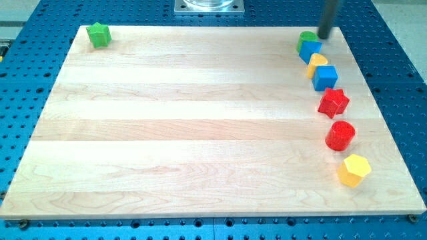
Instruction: Move the red circle to the top center of the board
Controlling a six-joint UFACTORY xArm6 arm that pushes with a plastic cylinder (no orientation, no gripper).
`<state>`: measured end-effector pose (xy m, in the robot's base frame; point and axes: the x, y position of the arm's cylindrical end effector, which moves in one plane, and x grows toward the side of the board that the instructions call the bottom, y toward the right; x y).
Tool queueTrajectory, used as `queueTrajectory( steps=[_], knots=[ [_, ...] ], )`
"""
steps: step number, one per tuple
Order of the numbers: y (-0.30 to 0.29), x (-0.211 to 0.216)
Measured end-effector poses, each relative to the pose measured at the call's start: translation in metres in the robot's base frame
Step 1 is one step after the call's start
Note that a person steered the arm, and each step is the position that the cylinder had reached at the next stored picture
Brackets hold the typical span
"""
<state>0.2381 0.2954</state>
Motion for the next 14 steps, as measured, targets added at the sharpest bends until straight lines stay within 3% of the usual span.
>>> queueTrajectory(
  steps=[1,2,3,4,6,7,8,9,10,12,14],
  knots=[
    [-0.022,0.147],
    [-0.063,0.258],
    [-0.055,0.280],
    [-0.064,0.289],
    [-0.220,0.277],
    [-0.257,0.289],
    [-0.205,0.302],
    [-0.280,0.302],
    [-0.315,0.271],
    [-0.315,0.269],
    [-0.316,0.171]
  ],
)
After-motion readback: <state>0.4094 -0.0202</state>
